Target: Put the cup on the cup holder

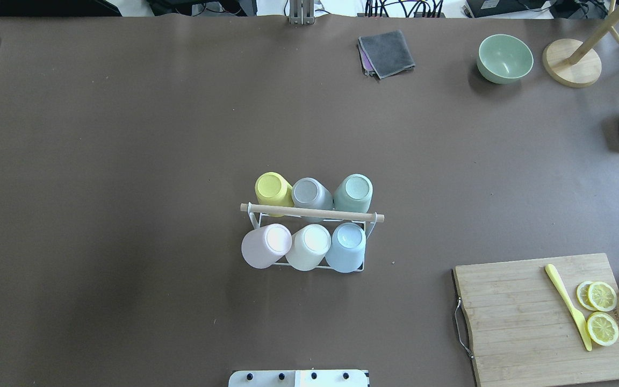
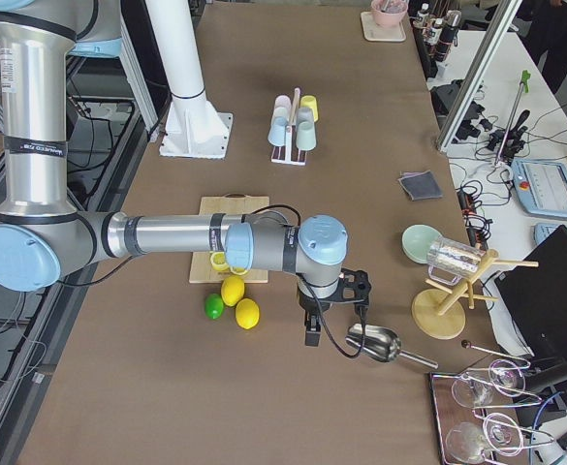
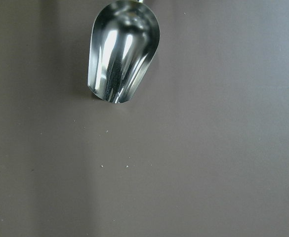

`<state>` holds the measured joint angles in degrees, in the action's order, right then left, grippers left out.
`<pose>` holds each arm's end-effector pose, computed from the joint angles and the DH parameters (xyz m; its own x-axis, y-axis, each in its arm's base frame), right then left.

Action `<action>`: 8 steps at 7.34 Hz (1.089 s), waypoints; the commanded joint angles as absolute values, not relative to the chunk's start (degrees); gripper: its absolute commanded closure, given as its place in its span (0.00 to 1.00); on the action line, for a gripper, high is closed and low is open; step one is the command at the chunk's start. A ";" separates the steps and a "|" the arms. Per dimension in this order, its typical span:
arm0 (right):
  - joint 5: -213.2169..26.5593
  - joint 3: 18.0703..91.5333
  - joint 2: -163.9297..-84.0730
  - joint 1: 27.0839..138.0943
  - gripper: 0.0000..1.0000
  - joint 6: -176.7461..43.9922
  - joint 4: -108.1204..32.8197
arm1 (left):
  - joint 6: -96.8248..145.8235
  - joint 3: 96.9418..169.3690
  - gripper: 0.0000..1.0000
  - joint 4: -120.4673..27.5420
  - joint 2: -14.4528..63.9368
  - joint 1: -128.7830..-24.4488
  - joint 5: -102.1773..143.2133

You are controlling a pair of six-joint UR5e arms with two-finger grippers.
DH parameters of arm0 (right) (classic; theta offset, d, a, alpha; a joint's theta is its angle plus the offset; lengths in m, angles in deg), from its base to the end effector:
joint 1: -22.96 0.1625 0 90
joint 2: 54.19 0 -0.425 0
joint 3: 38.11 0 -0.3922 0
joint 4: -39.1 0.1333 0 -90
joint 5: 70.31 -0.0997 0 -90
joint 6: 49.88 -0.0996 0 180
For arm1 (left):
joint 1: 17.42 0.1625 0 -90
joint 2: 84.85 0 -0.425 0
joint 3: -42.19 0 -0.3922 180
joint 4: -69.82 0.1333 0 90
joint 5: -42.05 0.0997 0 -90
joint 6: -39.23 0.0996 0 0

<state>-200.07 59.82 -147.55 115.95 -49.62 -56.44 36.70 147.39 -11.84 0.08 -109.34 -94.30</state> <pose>0.0937 -0.4602 0.6338 0.7673 0.0464 0.6396 -0.0487 0.9987 -0.0140 -0.0763 -0.4480 0.5825 0.6885 -0.0446 -0.7239 0.0639 0.9980 -0.0007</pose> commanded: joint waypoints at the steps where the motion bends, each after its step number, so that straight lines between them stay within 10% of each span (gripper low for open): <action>1: -200.03 59.80 -147.62 115.95 0.00 -49.61 -56.44 | 36.77 147.48 0.01 -11.83 -0.04 -109.35 -94.27; 8: -194.94 60.68 -146.83 115.95 0.00 -49.08 -55.83 | 36.77 147.48 0.01 -11.83 -0.21 -109.44 -94.35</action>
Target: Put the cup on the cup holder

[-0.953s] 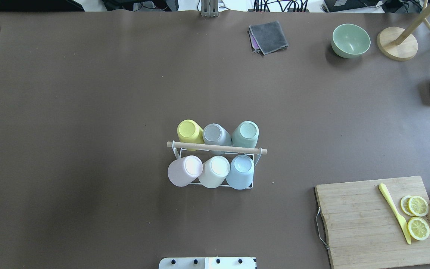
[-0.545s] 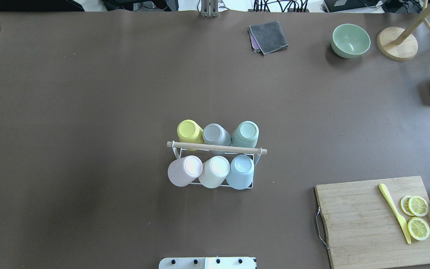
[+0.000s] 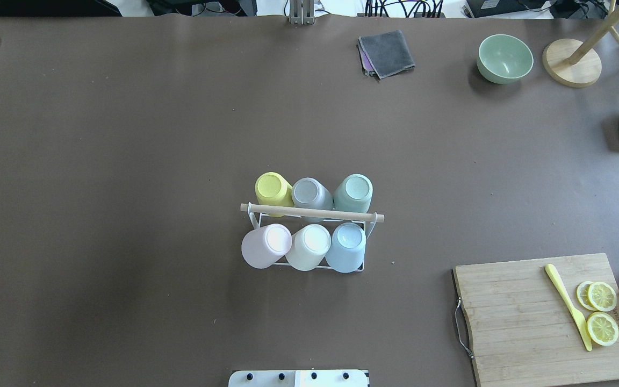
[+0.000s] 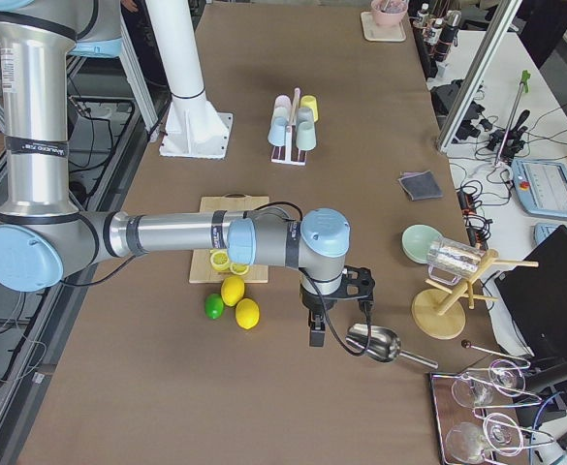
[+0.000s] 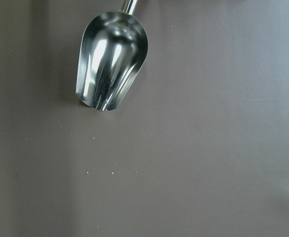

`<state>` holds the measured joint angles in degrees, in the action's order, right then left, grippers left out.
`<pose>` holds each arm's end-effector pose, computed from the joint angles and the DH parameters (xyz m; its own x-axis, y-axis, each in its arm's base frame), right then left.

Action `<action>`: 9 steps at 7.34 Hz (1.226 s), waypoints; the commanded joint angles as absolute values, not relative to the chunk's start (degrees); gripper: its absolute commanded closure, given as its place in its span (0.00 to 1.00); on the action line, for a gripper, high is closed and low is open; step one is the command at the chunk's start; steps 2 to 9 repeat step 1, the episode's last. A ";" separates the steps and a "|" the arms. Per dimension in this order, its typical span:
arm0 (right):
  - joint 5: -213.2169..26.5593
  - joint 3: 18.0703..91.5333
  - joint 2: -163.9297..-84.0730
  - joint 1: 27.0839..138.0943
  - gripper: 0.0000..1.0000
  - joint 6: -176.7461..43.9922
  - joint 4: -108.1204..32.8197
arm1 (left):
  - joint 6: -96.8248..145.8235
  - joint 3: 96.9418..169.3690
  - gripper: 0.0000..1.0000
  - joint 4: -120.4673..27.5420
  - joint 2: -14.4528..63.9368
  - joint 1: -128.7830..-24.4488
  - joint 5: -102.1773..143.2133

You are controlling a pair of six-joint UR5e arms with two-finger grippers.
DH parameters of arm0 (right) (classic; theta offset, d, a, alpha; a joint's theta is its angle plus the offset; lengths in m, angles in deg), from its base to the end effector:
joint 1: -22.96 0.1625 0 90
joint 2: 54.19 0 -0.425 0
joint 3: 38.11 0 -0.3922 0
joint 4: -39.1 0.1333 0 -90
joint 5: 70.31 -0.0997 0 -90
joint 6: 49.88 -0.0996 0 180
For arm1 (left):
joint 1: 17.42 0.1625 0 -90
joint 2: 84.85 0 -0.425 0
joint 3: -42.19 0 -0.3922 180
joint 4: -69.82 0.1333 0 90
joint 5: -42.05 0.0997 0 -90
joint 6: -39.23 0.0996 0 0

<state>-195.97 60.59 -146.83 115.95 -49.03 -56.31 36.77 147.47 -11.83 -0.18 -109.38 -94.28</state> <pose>0.0997 -0.4665 0.6254 0.8124 0.0210 0.5827 -0.0401 0.9990 0.0200 -0.0766 -0.4460 0.5839 0.6887 -0.0463 -0.7236 0.0638 0.9980 -0.0031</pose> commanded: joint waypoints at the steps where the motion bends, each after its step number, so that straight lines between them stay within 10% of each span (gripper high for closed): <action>1: -195.02 60.68 -147.00 115.95 0.00 -49.43 -55.56 | 36.77 147.57 0.01 -11.83 -0.13 -109.44 -94.44; 9: -195.02 60.68 -147.00 115.95 0.00 -49.43 -55.56 | 36.77 147.57 0.01 -11.83 -0.13 -109.44 -94.44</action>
